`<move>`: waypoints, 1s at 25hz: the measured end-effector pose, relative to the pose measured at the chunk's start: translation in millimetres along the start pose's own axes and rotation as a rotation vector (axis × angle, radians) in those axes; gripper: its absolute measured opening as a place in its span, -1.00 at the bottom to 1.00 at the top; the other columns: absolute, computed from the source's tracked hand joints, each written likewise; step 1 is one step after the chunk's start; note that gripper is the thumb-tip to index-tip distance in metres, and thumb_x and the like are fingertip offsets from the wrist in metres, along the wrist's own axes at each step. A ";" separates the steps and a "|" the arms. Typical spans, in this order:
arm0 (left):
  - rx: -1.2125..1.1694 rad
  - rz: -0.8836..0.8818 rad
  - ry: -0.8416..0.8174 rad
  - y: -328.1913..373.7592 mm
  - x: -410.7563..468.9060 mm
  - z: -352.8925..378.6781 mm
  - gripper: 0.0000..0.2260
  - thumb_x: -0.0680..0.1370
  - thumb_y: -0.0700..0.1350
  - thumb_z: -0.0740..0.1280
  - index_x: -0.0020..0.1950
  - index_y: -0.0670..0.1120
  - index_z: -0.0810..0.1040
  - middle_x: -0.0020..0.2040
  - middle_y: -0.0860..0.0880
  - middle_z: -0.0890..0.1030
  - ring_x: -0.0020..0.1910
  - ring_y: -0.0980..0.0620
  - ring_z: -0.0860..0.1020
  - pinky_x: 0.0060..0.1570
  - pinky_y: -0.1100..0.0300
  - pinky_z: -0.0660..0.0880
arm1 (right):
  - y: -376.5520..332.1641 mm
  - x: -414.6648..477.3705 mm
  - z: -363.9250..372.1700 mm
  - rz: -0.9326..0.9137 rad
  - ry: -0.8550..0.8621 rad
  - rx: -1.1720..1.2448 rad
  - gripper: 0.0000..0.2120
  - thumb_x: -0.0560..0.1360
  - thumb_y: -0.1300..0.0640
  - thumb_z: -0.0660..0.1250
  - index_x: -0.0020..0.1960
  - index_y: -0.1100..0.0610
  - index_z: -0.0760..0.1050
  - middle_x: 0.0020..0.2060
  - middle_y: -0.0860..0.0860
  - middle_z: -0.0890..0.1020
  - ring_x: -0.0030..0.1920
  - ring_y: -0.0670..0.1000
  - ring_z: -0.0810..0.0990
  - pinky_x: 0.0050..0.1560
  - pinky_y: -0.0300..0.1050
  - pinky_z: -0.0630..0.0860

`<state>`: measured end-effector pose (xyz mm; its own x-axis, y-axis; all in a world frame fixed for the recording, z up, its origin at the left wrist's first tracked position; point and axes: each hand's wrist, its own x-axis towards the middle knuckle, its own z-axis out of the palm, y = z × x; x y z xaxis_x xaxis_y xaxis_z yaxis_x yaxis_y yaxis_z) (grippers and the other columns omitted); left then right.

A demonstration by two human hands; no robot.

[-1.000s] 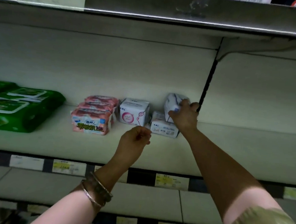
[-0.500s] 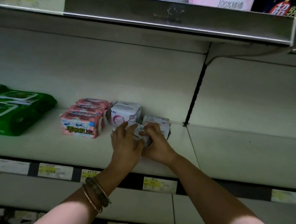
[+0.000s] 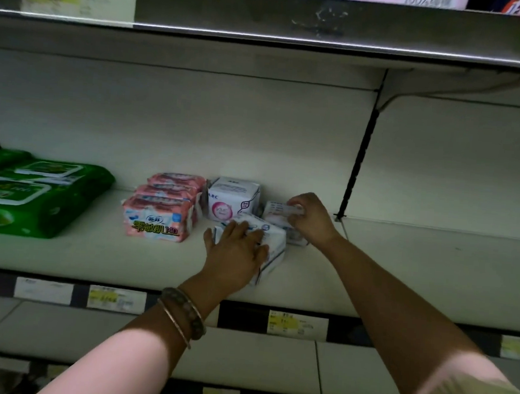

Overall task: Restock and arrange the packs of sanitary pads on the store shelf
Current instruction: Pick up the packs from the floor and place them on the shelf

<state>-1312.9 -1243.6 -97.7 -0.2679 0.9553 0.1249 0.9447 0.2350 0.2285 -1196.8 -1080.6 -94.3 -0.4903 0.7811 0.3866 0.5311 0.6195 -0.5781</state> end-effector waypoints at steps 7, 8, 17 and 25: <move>0.073 0.036 0.029 6.6 4.1 0.3 -0.12 0.23 0.20 -0.40 0.43 0.04 0.28 0.47 -0.07 0.21 0.48 -0.05 0.10 0.37 -0.18 -0.03 | 4.7 17.5 21.6 0.195 -0.461 -0.478 -0.20 0.49 -0.10 0.32 0.53 0.08 -0.07 0.43 0.23 0.17 0.43 0.23 0.10 0.37 0.13 0.19; 0.079 0.039 0.042 5.5 5.2 1.2 -0.09 0.20 0.19 -0.41 0.42 0.03 0.30 0.46 -0.08 0.23 0.47 -0.05 0.12 0.36 -0.17 -0.02 | 3.3 15.8 21.7 0.166 -0.441 -0.500 -0.23 0.48 -0.08 0.33 0.51 0.10 -0.01 0.38 0.25 0.25 0.40 0.23 0.16 0.32 0.09 0.26; 0.110 0.066 0.064 2.6 4.8 4.8 -0.14 0.25 0.17 -0.41 0.39 0.02 0.34 0.40 -0.07 0.31 0.42 -0.07 0.19 0.33 -0.16 0.02 | -22.0 -8.7 -36.7 0.318 -0.047 0.041 -0.59 0.42 0.04 0.43 0.19 0.17 0.46 0.12 0.15 0.57 0.03 0.06 0.53 -0.05 -0.15 0.45; -0.831 0.068 0.132 -22.9 -18.4 -17.8 -0.51 0.54 0.07 0.25 0.43 -0.04 0.28 0.36 -0.01 0.39 0.35 0.00 0.36 0.36 0.04 0.28 | -100.1 -66.5 -104.2 0.294 -0.392 0.644 -0.77 0.35 0.16 0.43 -0.01 0.16 0.56 -0.12 0.07 0.68 -0.13 0.03 0.65 -0.10 -0.14 0.57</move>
<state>-1333.0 -1269.7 -88.0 -0.2846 0.9216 0.2639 0.5270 -0.0796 0.8461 -1145.4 -1186.5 12.7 -0.6625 0.7469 -0.0570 0.2323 0.1325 -0.9636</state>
